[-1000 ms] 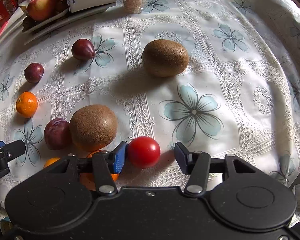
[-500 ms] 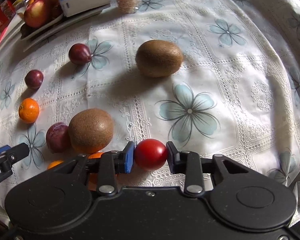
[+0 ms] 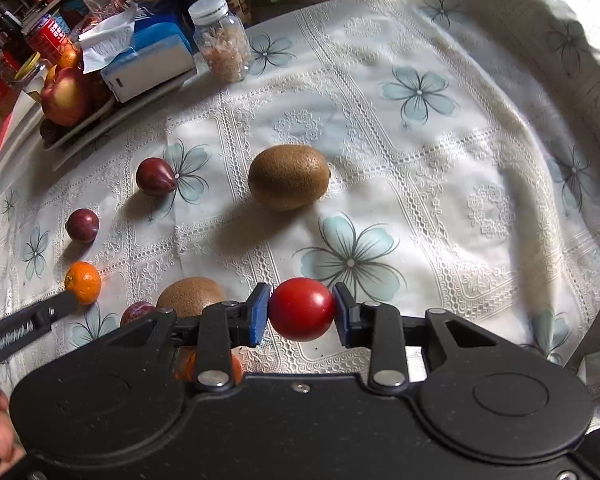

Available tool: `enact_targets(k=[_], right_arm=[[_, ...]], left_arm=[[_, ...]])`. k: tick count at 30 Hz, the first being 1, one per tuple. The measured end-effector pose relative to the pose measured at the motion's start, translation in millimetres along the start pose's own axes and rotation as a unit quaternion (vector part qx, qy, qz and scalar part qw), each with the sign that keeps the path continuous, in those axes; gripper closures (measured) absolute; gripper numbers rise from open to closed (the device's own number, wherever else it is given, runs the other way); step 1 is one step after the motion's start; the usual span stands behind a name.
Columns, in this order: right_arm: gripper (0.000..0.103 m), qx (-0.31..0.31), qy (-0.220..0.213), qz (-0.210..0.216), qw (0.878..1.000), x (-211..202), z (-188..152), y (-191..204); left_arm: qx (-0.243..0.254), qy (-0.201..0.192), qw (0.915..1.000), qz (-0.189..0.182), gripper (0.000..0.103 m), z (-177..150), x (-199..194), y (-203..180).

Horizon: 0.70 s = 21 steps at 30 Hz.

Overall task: Organize fruits
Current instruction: 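Close the left tool on a mandarin while the right tool grasps a red cherry tomato, then carry the mandarin in the left tool and tomato in the right tool over the tray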

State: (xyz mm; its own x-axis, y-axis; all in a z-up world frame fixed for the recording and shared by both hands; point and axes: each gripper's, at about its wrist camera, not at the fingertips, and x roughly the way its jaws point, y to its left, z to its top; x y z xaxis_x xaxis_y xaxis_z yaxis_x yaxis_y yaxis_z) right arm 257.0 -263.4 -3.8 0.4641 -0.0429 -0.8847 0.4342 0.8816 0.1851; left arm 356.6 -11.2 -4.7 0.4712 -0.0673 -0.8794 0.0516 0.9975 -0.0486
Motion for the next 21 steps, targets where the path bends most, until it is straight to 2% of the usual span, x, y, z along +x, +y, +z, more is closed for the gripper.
enact_targets(k=[3,9,13,21], right_arm=[[0.060,-0.005,0.000,-0.008,1.000,1,-1,1],[0.060,0.000,0.019,0.007,1.000,4,-2,1],[0.060,-0.006,0.022,0.009,1.000,3,-4,4],[0.060,-0.018,0.026,0.013,0.999,3,-6,6]], left_arm=[[-0.013,0.011,0.9998,0.005,0.057,5,15,2],[-0.041,0.041,0.9982,0.014,0.058,7,38,8],[-0.051,0.038,0.9977,0.021,0.058,10,43,8],[-0.040,0.024,0.9983,0.034,0.062,5,40,3]])
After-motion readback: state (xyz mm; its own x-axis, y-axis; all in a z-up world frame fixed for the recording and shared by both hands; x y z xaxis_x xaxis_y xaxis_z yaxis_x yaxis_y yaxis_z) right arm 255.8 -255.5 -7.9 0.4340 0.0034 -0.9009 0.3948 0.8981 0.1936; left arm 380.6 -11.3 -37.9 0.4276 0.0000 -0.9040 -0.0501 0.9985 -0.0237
